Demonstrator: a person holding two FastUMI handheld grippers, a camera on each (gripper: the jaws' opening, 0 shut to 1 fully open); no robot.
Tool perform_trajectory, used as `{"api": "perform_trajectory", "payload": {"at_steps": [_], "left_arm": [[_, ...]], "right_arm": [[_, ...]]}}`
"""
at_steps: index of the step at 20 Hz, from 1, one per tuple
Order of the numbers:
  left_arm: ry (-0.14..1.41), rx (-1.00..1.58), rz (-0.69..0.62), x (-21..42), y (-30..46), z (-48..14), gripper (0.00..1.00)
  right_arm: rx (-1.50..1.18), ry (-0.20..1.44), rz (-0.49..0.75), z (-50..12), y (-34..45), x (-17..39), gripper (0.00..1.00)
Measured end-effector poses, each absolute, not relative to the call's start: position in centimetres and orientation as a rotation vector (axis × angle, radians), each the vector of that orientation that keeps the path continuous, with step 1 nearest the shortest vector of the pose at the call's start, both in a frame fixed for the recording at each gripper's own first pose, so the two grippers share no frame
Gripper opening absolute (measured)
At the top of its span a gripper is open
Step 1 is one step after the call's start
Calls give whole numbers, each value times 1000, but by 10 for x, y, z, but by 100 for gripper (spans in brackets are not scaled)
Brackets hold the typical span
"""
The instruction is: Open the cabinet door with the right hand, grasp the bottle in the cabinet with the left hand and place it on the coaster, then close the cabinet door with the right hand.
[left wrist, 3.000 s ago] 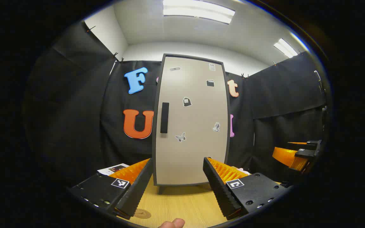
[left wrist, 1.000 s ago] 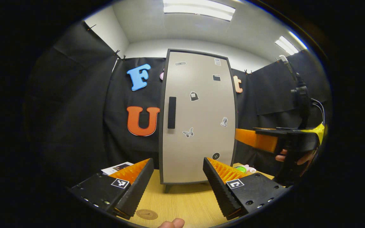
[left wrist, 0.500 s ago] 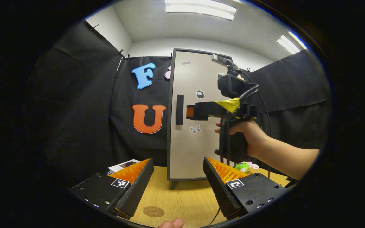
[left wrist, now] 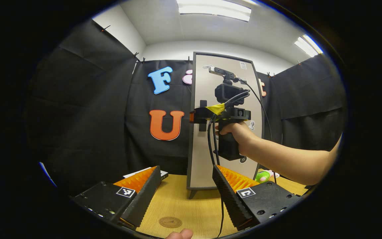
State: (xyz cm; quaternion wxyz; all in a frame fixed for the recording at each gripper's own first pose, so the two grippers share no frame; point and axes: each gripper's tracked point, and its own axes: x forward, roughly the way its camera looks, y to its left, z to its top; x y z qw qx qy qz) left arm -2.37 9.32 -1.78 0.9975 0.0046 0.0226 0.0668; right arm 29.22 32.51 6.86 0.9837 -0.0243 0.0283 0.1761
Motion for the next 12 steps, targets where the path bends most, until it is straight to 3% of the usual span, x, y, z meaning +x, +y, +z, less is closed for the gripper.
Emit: {"api": "perform_trajectory", "payload": {"at_steps": [7,8,12], "left_arm": [[28,57,175,-24,114,-14,95],[30,55,175,-24,114,-14,95],[35,47,168,-23,112,-16,95]], "right_arm": [[-10,70,301,61,325,307,65],[-9,68,295,62,325,307,55],[-37,59,286,61,327,308,36]]}}
